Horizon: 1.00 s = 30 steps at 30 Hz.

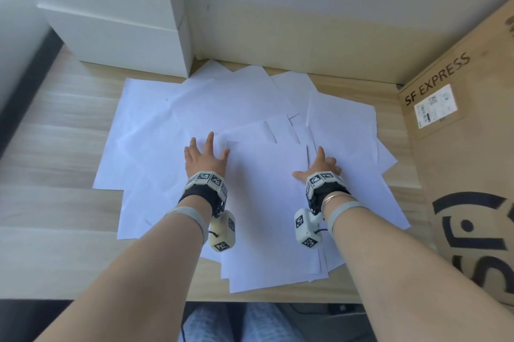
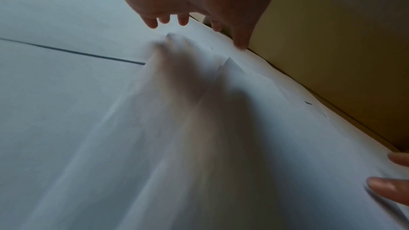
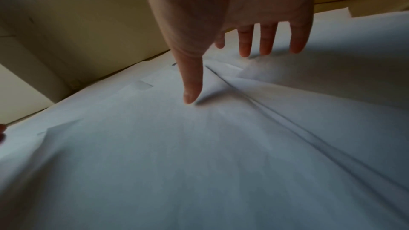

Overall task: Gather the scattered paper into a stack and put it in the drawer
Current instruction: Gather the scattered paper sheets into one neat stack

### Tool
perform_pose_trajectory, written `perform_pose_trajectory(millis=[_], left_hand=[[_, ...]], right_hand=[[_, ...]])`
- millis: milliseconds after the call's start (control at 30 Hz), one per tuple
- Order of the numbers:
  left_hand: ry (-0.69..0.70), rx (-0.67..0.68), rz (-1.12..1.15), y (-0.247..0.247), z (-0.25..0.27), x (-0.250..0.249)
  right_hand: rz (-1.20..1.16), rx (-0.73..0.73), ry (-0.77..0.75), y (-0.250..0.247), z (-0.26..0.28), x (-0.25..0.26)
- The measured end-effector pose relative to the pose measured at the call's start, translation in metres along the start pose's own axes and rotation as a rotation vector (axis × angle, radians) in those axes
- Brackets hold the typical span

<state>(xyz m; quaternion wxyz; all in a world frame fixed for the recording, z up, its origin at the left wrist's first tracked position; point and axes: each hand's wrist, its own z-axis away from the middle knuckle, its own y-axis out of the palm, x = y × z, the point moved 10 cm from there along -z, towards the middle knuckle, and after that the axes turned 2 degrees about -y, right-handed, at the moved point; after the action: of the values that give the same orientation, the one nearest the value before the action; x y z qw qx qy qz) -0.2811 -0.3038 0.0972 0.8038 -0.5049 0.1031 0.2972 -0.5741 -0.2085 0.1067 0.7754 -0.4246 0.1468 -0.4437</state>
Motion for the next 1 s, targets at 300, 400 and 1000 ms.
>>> perform_pose_trajectory(millis=[300,400,1000], left_hand=[[0.081,0.093,-0.059,0.026,0.009,-0.015],[0.089,0.092,-0.031,0.026,0.01,-0.023],[0.103,0.123,-0.399,0.002,-0.033,-0.002]], right_hand=[[-0.093,0.037,-0.061,0.007,-0.008,0.012],[-0.16,0.059,-0.074,0.008,-0.015,0.011],[-0.171,-0.024,-0.099,-0.001,-0.025,0.001]])
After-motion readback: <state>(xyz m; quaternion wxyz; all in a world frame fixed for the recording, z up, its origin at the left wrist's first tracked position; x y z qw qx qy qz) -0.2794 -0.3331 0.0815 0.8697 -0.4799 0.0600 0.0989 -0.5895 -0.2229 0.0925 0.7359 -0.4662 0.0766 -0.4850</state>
